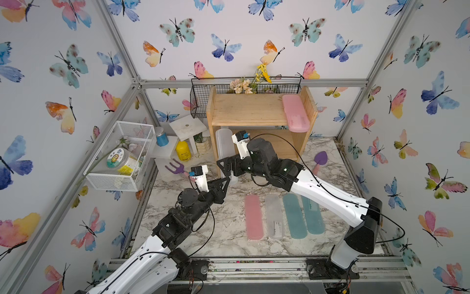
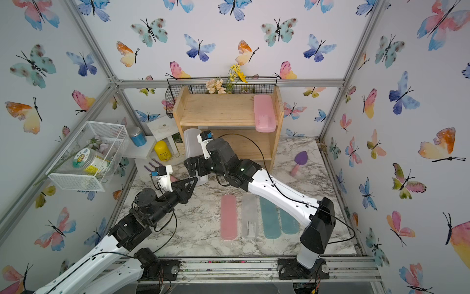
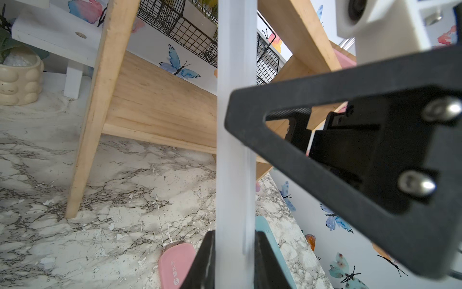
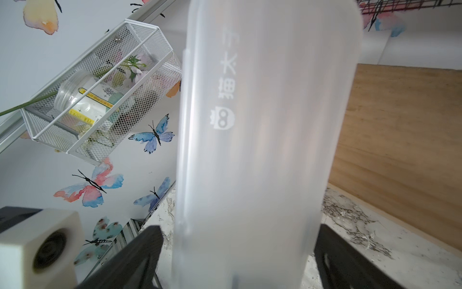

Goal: Remove the pencil cases from the shelf
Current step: Pick up the pencil case from the shelf, then place the pencil case at the center of the board.

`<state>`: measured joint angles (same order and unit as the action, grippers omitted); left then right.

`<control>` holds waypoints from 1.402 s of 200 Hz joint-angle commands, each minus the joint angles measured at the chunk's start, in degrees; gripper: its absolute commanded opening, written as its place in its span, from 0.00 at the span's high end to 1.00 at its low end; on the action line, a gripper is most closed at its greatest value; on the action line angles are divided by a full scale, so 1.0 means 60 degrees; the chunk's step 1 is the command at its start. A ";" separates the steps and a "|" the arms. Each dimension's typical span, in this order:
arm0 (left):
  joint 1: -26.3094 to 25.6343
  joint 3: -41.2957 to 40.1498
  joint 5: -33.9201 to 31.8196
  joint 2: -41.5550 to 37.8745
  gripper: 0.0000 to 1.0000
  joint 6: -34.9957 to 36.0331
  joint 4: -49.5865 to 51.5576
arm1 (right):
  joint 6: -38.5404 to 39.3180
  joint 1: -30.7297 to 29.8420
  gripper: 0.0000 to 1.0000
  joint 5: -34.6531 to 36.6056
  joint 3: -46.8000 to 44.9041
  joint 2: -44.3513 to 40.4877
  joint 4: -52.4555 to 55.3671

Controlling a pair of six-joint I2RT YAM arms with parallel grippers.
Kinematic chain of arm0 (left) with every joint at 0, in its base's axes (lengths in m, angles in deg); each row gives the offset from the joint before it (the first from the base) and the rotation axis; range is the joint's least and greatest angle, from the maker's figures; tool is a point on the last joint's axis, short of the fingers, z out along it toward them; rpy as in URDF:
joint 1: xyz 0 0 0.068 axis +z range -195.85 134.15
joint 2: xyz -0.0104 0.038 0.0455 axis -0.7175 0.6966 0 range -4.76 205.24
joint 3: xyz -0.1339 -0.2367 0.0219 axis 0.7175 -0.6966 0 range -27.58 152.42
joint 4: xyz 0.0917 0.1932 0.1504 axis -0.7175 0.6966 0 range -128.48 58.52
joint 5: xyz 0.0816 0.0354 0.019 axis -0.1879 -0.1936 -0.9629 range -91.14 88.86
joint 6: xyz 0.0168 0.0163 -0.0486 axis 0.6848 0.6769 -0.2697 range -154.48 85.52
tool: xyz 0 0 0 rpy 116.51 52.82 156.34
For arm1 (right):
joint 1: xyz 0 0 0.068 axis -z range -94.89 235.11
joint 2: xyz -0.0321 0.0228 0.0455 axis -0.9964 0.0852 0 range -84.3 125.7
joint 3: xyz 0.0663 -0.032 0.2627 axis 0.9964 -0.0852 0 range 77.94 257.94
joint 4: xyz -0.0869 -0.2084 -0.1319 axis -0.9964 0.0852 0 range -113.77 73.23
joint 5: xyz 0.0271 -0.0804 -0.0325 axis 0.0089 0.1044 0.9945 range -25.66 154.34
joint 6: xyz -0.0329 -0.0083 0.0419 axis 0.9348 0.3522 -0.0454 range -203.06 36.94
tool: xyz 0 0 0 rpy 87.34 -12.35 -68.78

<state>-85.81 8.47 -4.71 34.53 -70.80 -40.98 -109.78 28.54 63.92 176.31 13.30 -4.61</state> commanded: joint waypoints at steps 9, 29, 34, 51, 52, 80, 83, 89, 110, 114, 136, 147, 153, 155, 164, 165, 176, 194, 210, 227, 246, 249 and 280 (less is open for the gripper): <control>0.0025 0.0018 -0.0311 -0.0226 1.00 0.0048 -0.0153 | 0.0076 0.0011 0.01 -0.0048 0.0446 0.0351 0.0166; 0.0035 0.0012 -0.0305 -0.0224 1.00 0.0054 -0.0131 | -0.0004 0.0011 0.01 -0.0107 0.0470 0.0453 0.0171; 0.0026 0.0012 -0.0298 -0.0224 1.00 0.0052 -0.0127 | -0.0035 0.0011 0.01 -0.0131 0.0453 0.0458 0.0137; 0.0025 -0.0002 -0.0298 -0.0220 1.00 0.0039 -0.0139 | -0.0092 0.0011 0.02 -0.0192 0.0394 0.0447 0.0031; 0.0025 0.0005 -0.0298 -0.0227 1.00 0.0036 -0.0132 | -0.0097 0.0011 0.02 -0.0199 0.0393 0.0440 0.0030; 0.0029 -0.0046 -0.0313 -0.0252 1.00 0.0047 -0.0103 | -0.0151 0.0011 0.09 -0.0195 0.0297 0.0348 -0.0053; 0.0027 -0.0054 -0.0325 -0.0260 1.00 0.0047 -0.0100 | -0.0169 0.0011 0.11 -0.0186 0.0274 0.0321 -0.0065; 0.0025 -0.0074 -0.0340 -0.0266 1.00 0.0036 -0.0096 | -0.0168 0.0014 0.13 -0.0174 0.0223 0.0276 -0.0098; 0.0029 -0.0146 -0.0353 -0.0278 1.00 0.0034 -0.0081 | -0.0190 0.0011 0.18 -0.0122 0.0110 0.0156 -0.0095; 0.0033 -0.0160 -0.0368 -0.0287 1.00 0.0039 -0.0079 | -0.0188 0.0011 0.19 -0.0097 0.0092 0.0120 -0.0099; 0.0025 -0.0230 -0.0428 -0.0342 0.62 0.0018 -0.0037 | -0.0209 0.0011 0.21 -0.0021 -0.0085 -0.0082 -0.0081; 0.0014 -0.0251 -0.0524 -0.0380 0.34 0.0025 0.0030 | -0.0210 0.0011 0.21 0.0100 -0.0200 -0.0241 -0.0030; 0.0030 -0.0239 -0.0593 -0.0406 0.23 0.0018 0.0103 | -0.0213 0.0011 0.22 0.0151 -0.0311 -0.0365 -0.0029; 0.0026 -0.0241 -0.0621 -0.0409 0.20 0.0032 0.0133 | -0.0207 0.0011 0.22 0.0164 -0.0355 -0.0419 -0.0029; 0.0026 -0.0252 -0.0716 -0.0450 0.08 0.0115 0.0257 | -0.0171 0.0011 0.23 0.0280 -0.0571 -0.0674 -0.0025; 0.0025 -0.0252 -0.0727 -0.0460 0.07 0.0125 0.0279 | -0.0166 0.0011 0.23 0.0315 -0.0587 -0.0707 -0.0012; 0.0024 -0.0279 -0.0978 -0.0538 0.01 0.0212 0.0489 | -0.0146 -0.0018 0.24 0.0596 -0.0816 -0.1056 0.0203; 0.0027 -0.0361 -0.1545 -0.0764 0.01 0.0266 0.0934 | -0.0137 -0.0099 0.24 0.1079 -0.1387 -0.1738 0.0568; 0.0024 -0.0491 -0.2162 -0.1105 0.01 0.0183 0.1234 | -0.0290 -0.0107 0.24 0.1212 -0.2198 -0.2341 0.0832; 0.0026 -0.0508 -0.3014 -0.1477 0.01 0.0003 0.1617 | -0.0618 -0.0107 0.23 0.1126 -0.3428 -0.2893 0.0906; 0.0020 -0.0418 -0.3585 -0.1669 0.01 0.0100 0.1884 | -0.1205 -0.0107 0.22 0.0929 -0.4895 -0.3288 0.0802; 0.0028 -0.0406 -0.3648 -0.1670 0.01 0.0158 0.1893 | -0.1341 -0.0107 0.22 0.0861 -0.5115 -0.3332 0.0769; 0.0026 -0.0170 -0.3962 -0.1260 0.01 0.0295 0.2101 | -0.2704 -0.0346 0.23 0.0036 -0.6969 -0.3272 -0.0682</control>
<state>-85.75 5.85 -23.29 25.27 -70.27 -30.84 -118.67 28.01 67.59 140.42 -7.79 -3.48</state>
